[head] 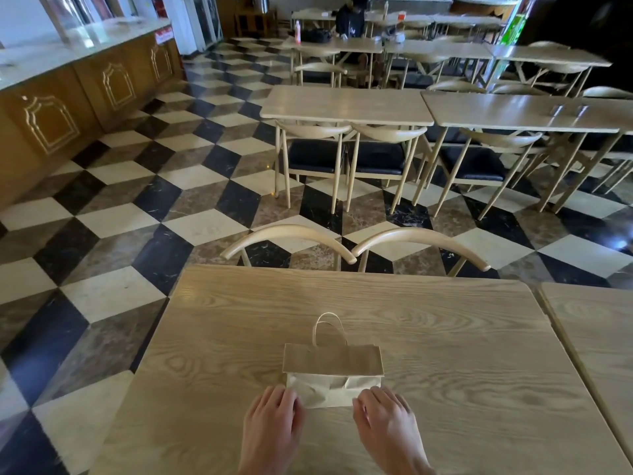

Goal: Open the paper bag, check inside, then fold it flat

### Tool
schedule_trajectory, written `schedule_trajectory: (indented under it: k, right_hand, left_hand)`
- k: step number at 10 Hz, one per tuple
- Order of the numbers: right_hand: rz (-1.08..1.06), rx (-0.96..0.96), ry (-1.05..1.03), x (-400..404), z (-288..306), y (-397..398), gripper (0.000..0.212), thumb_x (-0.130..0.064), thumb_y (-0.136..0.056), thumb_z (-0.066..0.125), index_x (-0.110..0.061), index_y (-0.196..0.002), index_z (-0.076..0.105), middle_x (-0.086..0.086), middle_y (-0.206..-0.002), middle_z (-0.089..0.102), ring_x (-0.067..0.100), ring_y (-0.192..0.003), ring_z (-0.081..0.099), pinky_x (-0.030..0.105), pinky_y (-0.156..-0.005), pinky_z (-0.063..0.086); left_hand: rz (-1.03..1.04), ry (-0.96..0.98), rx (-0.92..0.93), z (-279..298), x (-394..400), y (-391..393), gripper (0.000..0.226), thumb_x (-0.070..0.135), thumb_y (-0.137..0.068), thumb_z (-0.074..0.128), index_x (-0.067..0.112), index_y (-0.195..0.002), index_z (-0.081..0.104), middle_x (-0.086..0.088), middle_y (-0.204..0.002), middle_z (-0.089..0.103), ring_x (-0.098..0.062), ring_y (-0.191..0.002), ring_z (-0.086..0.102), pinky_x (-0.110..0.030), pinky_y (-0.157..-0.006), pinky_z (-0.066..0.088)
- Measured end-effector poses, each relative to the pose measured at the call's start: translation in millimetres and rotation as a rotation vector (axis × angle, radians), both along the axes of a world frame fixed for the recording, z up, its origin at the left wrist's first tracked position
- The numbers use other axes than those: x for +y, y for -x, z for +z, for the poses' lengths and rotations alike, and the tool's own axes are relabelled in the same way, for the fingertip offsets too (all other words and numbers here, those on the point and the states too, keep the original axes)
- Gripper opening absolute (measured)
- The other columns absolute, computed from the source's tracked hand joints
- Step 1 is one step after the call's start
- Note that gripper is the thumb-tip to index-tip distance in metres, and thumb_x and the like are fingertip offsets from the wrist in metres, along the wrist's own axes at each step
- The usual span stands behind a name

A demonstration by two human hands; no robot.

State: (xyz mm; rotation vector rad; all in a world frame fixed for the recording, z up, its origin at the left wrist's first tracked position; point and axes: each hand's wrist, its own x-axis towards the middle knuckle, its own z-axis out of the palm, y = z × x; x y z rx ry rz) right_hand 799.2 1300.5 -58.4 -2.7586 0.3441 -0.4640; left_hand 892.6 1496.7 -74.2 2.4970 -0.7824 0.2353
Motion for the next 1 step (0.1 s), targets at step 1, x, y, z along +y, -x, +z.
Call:
schedule_trajectory:
  k: [1]
  right_hand:
    - [0.007, 0.014, -0.038, 0.9, -15.0, 6.2, 0.028, -0.026, -0.084, 0.055, -0.018, -0.057, 0.052, -0.006, -0.057, 0.051, 0.016, -0.054, 0.053, 0.03, -0.049, 0.049]
  left_hand:
    - [-0.01, -0.022, 0.061, -12.5, 7.1, 6.3, 0.021, 0.023, -0.083, 0.053, 0.019, -0.062, 0.05, 0.007, -0.061, 0.048, -0.013, -0.059, 0.05, -0.025, -0.059, 0.035]
